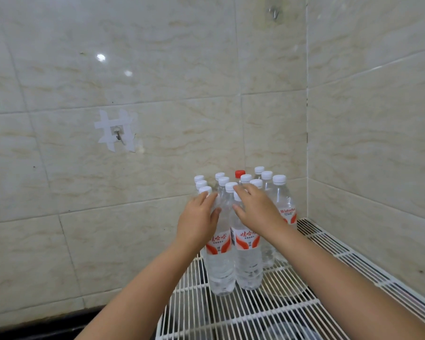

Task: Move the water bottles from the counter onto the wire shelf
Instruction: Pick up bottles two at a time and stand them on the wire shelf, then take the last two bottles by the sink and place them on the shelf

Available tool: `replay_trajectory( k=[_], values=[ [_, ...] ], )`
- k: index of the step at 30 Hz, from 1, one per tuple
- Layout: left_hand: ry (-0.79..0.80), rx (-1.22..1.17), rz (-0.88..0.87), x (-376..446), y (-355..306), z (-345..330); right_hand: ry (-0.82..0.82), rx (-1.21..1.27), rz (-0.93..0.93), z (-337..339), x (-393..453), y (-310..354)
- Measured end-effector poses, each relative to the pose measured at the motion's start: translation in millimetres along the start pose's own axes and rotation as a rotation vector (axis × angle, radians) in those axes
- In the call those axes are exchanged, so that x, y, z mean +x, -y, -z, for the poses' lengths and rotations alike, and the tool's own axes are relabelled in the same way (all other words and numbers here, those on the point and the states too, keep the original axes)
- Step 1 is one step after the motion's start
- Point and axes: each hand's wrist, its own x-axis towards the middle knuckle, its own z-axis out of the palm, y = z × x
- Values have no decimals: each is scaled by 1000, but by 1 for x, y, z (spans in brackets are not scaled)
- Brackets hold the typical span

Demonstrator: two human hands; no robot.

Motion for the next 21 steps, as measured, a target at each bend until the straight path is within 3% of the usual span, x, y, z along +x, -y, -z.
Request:
replay_trajectory(
  k=[3, 6, 9, 13, 16, 21],
  values=[
    [5, 233, -22, -4, 2, 16, -106, -58, 63, 1, -6, 4],
    [70, 369, 116, -17, 12, 31, -203, -73, 181, -4, -7, 20],
    [166, 486, 330, -56, 42, 51, -125, -58, 290, -15, -7, 56],
    [239, 595, 551, -138, 70, 86, 5, 144, 451, -48, -28, 133],
    [250, 641, 717, -208, 79, 117, 172, 249, 594, -73, -67, 205],
    [238, 723, 1014, -329, 81, 182, 292, 368, 816, -119, -154, 311]
  ],
)
